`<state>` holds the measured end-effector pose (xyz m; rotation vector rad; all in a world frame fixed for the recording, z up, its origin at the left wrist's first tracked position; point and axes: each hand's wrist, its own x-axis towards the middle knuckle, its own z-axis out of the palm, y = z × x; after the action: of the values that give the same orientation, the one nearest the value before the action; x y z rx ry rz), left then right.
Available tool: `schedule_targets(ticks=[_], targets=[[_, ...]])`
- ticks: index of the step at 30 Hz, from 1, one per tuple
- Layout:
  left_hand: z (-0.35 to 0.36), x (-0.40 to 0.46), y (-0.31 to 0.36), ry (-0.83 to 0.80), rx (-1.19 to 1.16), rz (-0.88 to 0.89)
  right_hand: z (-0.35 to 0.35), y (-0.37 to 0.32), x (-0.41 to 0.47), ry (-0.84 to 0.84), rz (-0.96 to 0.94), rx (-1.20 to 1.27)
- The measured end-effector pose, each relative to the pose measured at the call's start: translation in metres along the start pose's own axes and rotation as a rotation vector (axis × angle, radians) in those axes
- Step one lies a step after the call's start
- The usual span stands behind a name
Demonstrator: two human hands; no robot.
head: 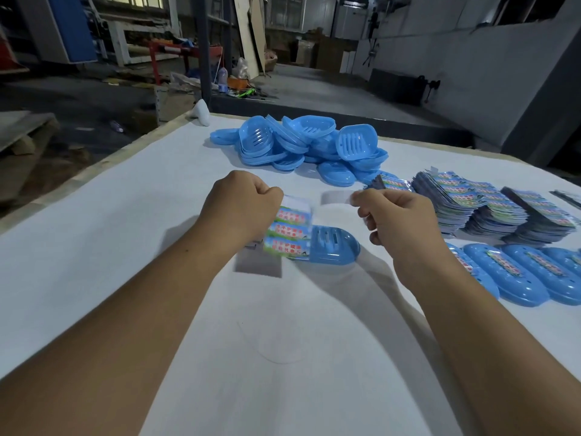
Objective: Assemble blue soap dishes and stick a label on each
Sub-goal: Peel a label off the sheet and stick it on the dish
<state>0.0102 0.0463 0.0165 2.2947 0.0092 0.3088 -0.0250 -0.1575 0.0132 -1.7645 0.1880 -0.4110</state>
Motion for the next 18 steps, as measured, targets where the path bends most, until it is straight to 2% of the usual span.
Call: schedule_targets(ticks=[3,13,18], targets=[[-0.006,0.004,-0.003,0.009,0.073,-0.017,0.0,0.001,0.001,0.008,0.033,0.005],[-0.02,0.02,-0.021,0.048,0.59,-0.095,0.003,0.002,-0.002,-0.026,0.04,-0.014],[-0.024,0.02,-0.028,0.066,0.71,-0.082,0.004,0.003,-0.003,-0.024,0.033,-0.026]])
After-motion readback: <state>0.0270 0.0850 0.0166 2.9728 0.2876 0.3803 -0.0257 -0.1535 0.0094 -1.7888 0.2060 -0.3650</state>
